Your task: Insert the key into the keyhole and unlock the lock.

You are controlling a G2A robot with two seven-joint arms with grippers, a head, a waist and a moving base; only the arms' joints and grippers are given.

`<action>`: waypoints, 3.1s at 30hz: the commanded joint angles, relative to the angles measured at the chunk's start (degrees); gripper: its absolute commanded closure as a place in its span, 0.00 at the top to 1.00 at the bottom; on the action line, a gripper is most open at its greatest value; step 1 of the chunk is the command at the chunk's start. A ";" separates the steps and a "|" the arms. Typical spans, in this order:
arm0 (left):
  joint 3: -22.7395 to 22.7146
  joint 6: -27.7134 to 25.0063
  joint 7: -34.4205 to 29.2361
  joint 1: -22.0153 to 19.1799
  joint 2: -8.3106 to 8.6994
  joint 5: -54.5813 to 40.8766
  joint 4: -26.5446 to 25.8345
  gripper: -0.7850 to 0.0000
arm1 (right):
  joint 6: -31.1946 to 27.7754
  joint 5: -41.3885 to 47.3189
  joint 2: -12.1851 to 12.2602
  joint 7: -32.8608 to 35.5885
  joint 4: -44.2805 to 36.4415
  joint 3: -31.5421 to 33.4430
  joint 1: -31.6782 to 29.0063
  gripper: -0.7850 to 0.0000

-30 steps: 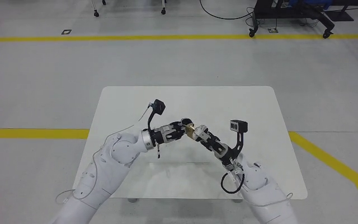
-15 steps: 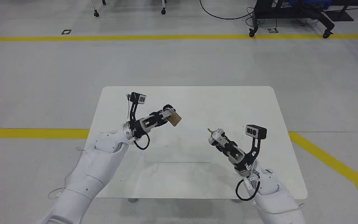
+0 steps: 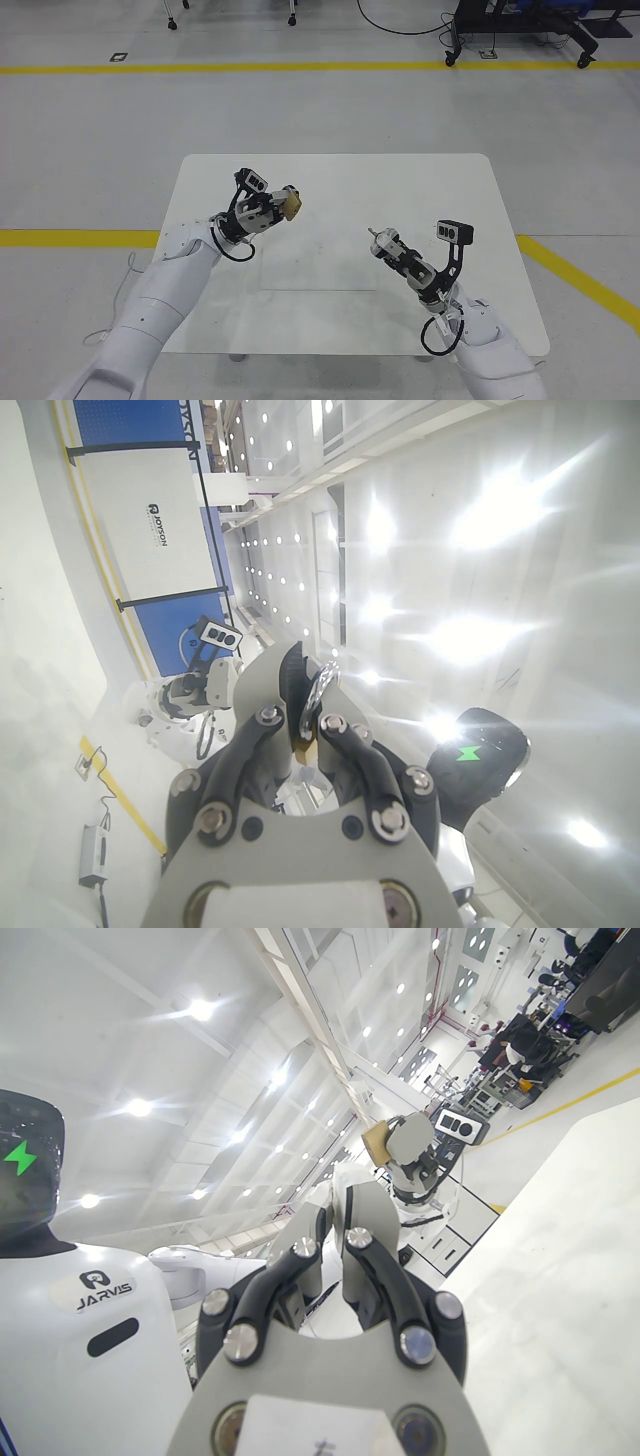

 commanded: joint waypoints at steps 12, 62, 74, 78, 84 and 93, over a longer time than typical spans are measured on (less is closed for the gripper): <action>-0.41 1.92 9.41 2.99 0.24 6.38 -4.88 0.00 | 0.89 -25.05 -0.83 -14.72 -5.51 1.76 -3.15 0.00; -3.03 43.84 22.79 7.48 2.94 16.12 -21.62 0.00 | 7.94 -137.36 1.70 -36.62 -36.64 5.29 -6.71 0.00; -2.58 44.25 25.06 7.29 2.92 17.94 -22.82 0.00 | 13.23 -147.82 2.79 -45.17 -39.07 5.00 -9.99 0.00; -2.58 44.25 25.06 7.29 2.92 17.94 -22.82 0.00 | 13.23 -147.82 2.79 -45.17 -39.07 5.00 -9.99 0.00; -2.58 44.25 25.06 7.29 2.92 17.94 -22.82 0.00 | 13.23 -147.82 2.79 -45.17 -39.07 5.00 -9.99 0.00; -2.53 43.98 25.90 7.62 2.92 18.30 -23.06 0.00 | 15.97 -147.20 2.69 -44.04 -38.74 5.86 -10.34 0.00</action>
